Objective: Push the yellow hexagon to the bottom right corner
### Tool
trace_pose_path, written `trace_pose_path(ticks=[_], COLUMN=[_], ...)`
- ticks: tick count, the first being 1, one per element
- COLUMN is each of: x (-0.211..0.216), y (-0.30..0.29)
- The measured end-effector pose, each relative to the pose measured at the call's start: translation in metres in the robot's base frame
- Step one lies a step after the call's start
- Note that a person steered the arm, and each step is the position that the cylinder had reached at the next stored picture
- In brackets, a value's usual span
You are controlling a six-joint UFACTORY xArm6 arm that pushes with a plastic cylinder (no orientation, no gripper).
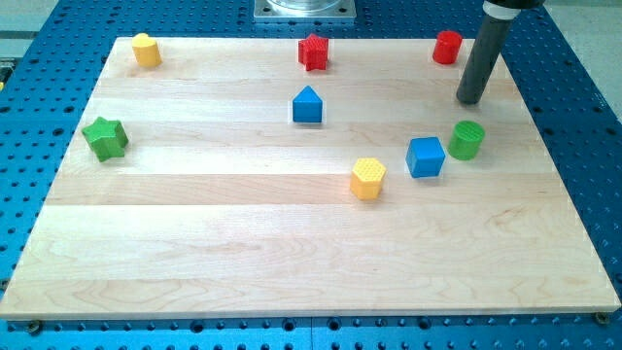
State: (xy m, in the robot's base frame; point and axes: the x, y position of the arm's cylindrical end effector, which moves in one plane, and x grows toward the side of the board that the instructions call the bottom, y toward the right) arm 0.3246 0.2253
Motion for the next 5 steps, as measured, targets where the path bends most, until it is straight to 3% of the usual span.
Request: trace_pose_path(ticks=[2,3,4,5], x=[0.086,0.072,0.099,0.100], y=[-0.067,-0.111,-0.112,-0.135])
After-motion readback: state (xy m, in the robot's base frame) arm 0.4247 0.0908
